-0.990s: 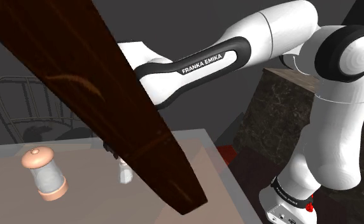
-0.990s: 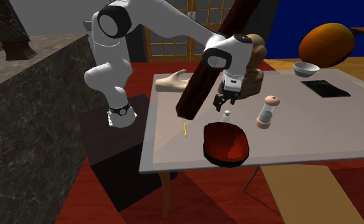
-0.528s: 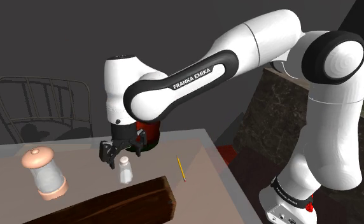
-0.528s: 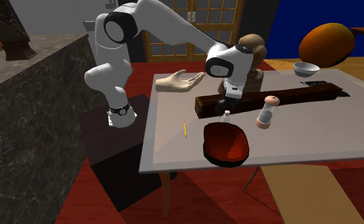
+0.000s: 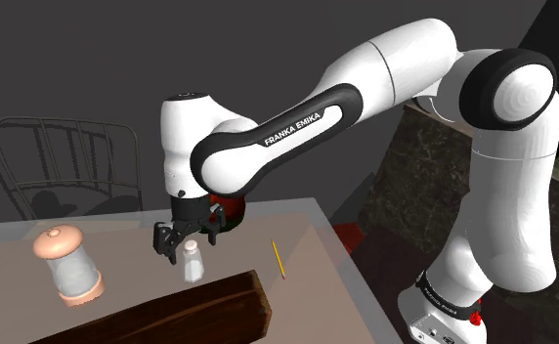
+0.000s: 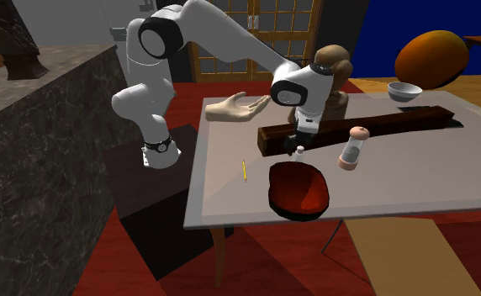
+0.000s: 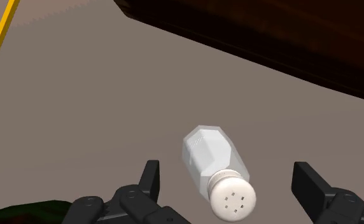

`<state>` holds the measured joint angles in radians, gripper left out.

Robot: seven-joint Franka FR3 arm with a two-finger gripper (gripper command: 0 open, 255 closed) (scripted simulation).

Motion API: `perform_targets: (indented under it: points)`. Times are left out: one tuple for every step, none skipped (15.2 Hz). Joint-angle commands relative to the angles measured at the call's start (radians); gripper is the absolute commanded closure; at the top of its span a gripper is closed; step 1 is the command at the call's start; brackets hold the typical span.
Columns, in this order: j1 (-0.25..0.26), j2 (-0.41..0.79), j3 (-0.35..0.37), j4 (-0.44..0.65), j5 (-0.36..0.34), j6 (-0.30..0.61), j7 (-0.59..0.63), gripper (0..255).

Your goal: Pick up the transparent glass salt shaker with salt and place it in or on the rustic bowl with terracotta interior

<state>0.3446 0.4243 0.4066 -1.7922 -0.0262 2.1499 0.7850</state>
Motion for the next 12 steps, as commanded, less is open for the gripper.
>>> perform_targets:
  points:
    - [0.0, 0.0, 0.0, 0.0, 0.0, 0.0, 0.0, 0]
    - [0.0, 0.0, 0.0, 0.0, 0.0, 0.0, 0.0, 255]
    - [0.0, 0.0, 0.0, 0.0, 0.0, 0.0, 0.0, 255]
    - [0.0, 0.0, 0.0, 0.0, 0.0, 0.0, 0.0, 255]
    - [0.0, 0.0, 0.0, 0.0, 0.0, 0.0, 0.0, 255]
    - [0.0, 0.0, 0.0, 0.0, 0.0, 0.0, 0.0, 255]
    - [0.0, 0.0, 0.0, 0.0, 0.0, 0.0, 0.0, 255]
    - [0.0, 0.0, 0.0, 0.0, 0.0, 0.0, 0.0, 255]
    - [0.0, 0.0, 0.0, 0.0, 0.0, 0.0, 0.0, 255]
    - [0.0, 0.0, 0.0, 0.0, 0.0, 0.0, 0.0, 255]
    - [0.0, 0.0, 0.0, 0.0, 0.0, 0.0, 0.0, 255]
    - [-0.001, -0.007, 0.001, 0.004, 0.003, -0.011, -0.001, 255]
